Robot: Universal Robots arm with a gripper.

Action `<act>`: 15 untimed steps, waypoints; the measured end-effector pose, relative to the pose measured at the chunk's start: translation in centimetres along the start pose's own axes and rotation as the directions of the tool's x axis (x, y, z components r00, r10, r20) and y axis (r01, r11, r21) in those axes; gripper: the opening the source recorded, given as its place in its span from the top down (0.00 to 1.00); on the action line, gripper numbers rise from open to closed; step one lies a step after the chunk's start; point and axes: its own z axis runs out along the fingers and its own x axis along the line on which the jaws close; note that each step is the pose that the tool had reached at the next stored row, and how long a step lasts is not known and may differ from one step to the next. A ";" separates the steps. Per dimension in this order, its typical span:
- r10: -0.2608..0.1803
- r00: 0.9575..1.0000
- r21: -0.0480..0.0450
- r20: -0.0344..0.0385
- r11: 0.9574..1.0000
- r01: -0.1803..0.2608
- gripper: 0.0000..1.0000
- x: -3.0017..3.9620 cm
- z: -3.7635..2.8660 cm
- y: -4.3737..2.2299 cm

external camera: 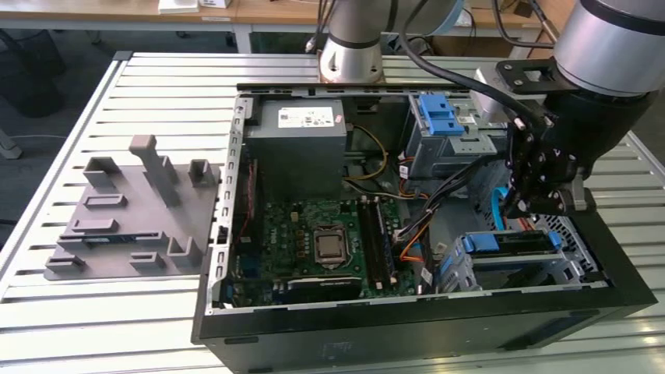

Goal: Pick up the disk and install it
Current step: 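Insert the second disk wire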

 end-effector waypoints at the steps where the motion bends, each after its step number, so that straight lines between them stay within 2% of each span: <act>1: 0.000 1.000 0.000 0.007 1.000 0.000 0.84 0.01 0.00 0.00; 2: 0.000 1.000 0.000 0.009 1.000 0.000 0.84 0.03 0.01 0.01; 9: 0.000 1.000 0.009 0.010 1.000 0.000 0.84 0.63 0.25 0.09; 15: -0.002 1.000 0.016 0.011 1.000 0.001 0.84 0.81 0.43 0.29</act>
